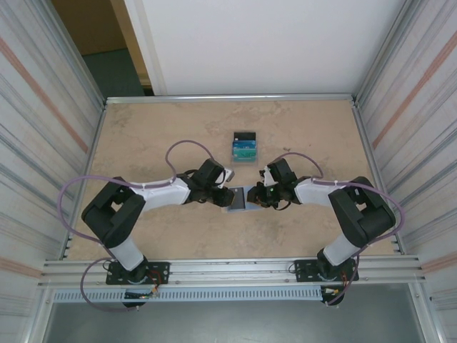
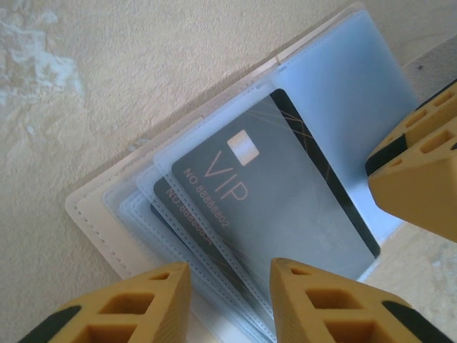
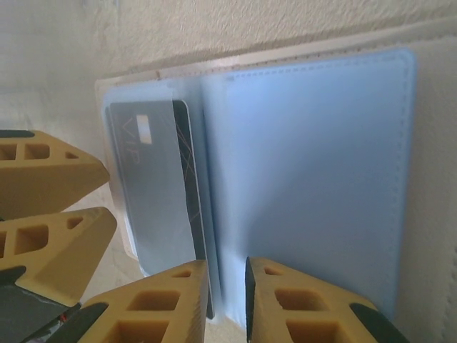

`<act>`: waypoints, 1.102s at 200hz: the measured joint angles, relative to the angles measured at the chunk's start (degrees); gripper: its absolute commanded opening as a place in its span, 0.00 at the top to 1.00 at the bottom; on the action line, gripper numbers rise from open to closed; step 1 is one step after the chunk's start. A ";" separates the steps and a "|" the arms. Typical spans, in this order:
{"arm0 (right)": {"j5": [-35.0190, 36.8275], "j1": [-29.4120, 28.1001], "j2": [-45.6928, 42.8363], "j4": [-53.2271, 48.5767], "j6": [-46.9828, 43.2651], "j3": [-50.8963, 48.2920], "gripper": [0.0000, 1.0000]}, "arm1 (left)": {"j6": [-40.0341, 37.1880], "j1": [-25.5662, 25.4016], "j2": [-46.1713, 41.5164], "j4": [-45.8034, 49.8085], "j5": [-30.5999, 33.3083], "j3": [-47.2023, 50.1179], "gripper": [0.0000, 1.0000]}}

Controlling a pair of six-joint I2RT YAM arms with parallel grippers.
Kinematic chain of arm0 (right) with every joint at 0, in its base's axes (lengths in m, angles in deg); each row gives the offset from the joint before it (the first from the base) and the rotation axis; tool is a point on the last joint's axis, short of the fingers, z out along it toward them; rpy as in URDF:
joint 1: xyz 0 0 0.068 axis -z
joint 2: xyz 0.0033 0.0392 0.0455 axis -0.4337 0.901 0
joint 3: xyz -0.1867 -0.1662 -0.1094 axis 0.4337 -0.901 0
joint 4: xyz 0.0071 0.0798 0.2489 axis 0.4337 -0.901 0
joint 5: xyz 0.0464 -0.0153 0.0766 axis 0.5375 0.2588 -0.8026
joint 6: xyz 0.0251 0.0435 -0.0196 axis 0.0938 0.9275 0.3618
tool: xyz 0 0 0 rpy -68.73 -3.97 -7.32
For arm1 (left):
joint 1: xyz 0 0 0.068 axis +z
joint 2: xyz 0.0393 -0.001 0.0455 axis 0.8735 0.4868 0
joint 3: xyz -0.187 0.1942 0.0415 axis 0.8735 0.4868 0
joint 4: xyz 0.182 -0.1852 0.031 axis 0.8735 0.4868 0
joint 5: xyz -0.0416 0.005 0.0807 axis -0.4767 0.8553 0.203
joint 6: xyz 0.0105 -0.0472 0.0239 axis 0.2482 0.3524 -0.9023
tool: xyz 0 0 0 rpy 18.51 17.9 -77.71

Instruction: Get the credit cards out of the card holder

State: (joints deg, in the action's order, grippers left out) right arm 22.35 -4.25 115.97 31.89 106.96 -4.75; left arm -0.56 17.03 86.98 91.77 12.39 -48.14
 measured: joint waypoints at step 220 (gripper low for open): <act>-4.74 1.49 4.92 10.01 3.21 -0.02 0.97 | -2.71 -1.29 2.78 4.61 4.37 -3.43 0.66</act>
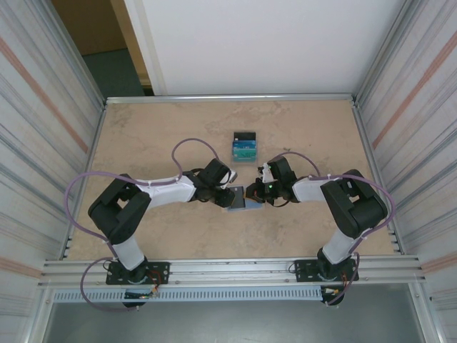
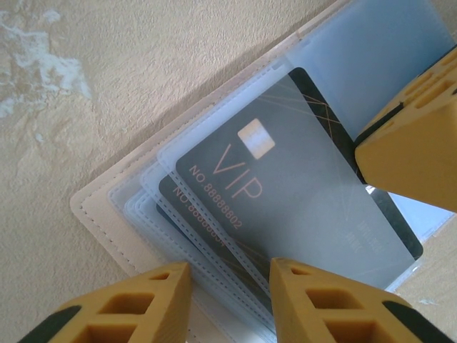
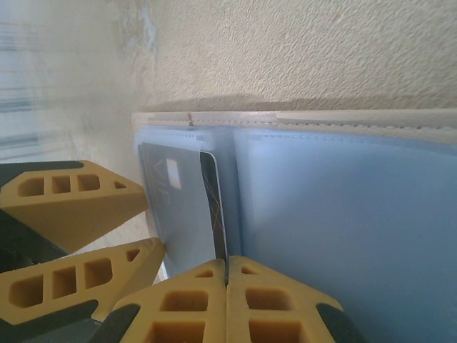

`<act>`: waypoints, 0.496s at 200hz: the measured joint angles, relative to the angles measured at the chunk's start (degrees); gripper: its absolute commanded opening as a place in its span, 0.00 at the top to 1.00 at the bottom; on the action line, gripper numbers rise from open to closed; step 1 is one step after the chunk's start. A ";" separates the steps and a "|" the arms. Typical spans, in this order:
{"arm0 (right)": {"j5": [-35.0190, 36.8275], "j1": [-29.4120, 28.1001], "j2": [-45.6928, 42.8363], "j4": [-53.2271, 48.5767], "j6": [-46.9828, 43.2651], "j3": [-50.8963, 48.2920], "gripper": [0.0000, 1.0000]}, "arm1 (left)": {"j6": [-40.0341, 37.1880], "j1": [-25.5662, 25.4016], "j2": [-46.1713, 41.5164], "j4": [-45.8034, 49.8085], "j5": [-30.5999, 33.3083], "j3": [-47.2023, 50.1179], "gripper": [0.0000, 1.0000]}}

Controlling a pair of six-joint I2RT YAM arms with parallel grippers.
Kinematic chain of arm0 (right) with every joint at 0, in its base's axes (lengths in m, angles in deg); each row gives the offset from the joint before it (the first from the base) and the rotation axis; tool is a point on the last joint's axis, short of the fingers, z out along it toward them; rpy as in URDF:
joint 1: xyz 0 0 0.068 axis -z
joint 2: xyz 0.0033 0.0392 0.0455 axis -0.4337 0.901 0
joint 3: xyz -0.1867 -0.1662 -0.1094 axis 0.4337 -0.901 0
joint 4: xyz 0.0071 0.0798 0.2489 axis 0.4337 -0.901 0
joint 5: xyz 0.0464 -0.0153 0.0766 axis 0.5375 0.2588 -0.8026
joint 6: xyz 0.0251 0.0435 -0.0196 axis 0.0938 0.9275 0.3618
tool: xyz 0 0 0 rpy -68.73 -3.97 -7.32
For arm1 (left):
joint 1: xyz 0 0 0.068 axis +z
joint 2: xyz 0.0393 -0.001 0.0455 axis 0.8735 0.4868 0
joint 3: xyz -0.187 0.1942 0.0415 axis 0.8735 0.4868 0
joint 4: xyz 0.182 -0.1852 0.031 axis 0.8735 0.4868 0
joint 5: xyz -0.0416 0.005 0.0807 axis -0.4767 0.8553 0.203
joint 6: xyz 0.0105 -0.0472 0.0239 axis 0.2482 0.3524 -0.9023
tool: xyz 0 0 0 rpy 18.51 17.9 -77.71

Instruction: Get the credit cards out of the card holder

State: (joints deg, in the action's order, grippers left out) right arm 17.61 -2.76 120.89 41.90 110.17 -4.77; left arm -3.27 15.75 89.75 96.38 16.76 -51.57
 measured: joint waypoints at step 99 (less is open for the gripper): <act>0.59 0.59 -0.02 -1.95 -1.09 0.07 1.00 | 0.00 0.00 0.00 0.07 0.31 0.00 0.66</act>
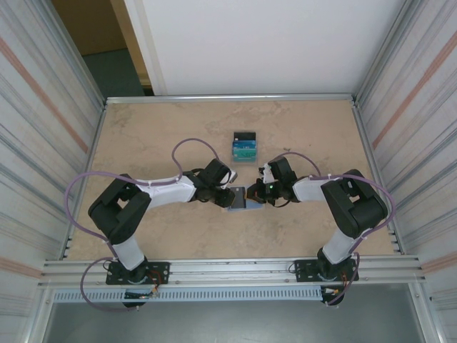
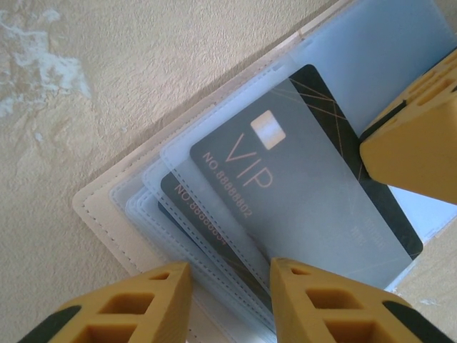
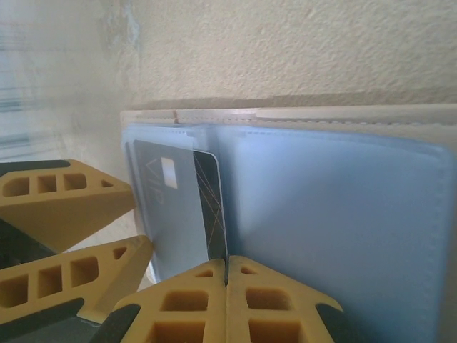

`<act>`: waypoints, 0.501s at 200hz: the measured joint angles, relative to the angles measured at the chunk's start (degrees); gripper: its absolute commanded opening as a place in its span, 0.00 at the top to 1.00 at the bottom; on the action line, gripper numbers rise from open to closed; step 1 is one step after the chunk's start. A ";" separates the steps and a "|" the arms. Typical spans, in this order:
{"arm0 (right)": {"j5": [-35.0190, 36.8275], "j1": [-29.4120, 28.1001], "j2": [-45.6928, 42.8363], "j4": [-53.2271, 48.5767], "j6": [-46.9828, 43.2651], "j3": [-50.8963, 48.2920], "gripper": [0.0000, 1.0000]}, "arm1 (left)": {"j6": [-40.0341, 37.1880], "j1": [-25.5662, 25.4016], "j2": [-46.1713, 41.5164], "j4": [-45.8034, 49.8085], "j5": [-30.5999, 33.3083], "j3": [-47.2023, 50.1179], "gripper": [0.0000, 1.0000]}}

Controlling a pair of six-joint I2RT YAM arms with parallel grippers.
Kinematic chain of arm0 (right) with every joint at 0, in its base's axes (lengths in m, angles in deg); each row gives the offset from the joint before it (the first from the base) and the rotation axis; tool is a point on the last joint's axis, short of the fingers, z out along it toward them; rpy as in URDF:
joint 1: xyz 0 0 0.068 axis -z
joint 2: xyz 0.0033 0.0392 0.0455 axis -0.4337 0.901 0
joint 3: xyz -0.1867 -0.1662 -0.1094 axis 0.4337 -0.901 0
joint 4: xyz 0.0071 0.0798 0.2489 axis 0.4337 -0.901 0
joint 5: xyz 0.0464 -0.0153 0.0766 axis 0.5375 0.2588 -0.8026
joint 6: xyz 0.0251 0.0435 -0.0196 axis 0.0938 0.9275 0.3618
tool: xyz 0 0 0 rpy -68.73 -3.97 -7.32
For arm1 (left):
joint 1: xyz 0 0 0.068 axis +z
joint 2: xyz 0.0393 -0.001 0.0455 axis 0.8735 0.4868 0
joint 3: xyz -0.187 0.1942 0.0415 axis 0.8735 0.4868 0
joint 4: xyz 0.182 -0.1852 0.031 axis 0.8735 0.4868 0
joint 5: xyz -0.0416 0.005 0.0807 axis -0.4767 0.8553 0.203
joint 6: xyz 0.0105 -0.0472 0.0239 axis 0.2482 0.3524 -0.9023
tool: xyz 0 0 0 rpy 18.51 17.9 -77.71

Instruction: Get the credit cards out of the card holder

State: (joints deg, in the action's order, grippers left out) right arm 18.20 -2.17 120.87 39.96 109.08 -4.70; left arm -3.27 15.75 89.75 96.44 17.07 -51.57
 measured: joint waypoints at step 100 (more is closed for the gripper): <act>2.75 0.59 -1.27 -6.38 -3.43 1.64 1.00 | -1.99 -0.33 -0.72 0.63 2.99 0.04 0.56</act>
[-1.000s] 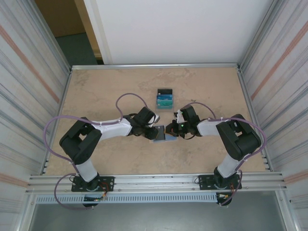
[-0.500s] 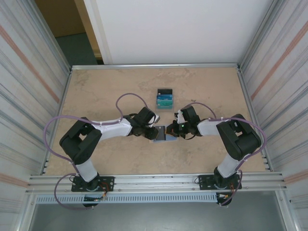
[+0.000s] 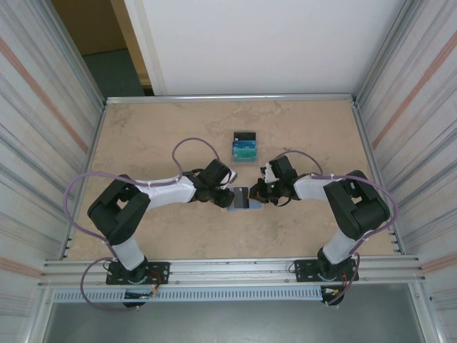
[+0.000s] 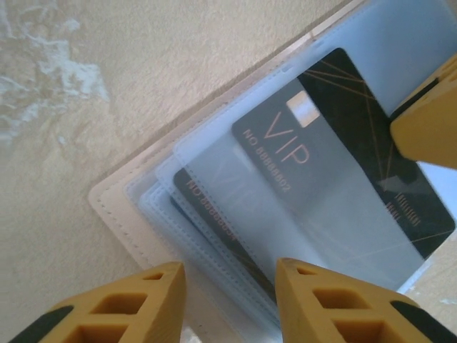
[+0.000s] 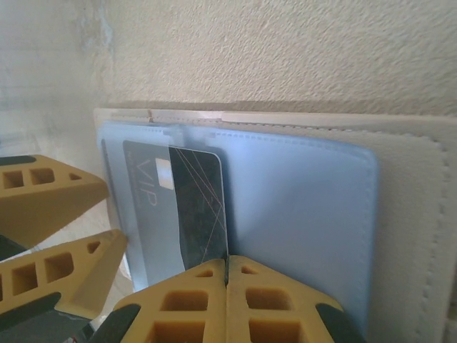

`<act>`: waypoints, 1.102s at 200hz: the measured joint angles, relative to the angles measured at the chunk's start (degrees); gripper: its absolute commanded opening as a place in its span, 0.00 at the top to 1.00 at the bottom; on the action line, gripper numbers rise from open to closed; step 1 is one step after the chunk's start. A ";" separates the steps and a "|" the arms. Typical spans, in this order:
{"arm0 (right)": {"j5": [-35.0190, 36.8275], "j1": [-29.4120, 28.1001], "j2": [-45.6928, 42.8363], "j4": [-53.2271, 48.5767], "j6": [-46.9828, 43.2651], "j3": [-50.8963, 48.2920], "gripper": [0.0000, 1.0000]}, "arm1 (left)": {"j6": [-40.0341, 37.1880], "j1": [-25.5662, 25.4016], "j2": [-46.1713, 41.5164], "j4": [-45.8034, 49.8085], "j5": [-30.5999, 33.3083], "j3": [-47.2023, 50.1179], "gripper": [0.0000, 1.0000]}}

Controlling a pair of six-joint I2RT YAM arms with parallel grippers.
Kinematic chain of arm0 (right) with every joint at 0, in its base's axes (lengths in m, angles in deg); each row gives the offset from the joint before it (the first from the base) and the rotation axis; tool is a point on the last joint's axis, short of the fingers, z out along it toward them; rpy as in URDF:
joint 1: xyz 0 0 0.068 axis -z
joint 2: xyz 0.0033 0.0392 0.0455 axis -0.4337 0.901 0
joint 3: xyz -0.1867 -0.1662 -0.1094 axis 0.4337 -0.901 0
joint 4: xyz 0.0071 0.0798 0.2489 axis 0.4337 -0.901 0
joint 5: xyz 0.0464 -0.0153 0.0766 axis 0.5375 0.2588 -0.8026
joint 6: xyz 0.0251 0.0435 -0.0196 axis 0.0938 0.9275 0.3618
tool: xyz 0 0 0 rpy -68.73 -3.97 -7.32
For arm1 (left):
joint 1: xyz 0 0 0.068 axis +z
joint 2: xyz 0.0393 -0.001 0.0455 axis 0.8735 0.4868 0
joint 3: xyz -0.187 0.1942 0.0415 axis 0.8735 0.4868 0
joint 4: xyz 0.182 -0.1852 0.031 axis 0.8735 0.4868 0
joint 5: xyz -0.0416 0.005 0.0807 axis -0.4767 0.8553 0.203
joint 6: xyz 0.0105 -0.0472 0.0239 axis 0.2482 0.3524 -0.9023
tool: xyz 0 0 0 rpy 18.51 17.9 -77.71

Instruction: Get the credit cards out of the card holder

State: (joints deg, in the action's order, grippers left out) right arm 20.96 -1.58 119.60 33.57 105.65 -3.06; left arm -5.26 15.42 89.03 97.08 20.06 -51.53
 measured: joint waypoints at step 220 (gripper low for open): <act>2.12 0.00 -3.58 -4.85 -1.09 0.31 0.91 | -4.66 -4.44 3.76 3.08 14.40 -5.75 0.01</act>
State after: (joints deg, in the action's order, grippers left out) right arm 23.08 -1.58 116.02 28.72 104.56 -2.76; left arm -9.92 10.98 92.79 100.16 34.47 -57.28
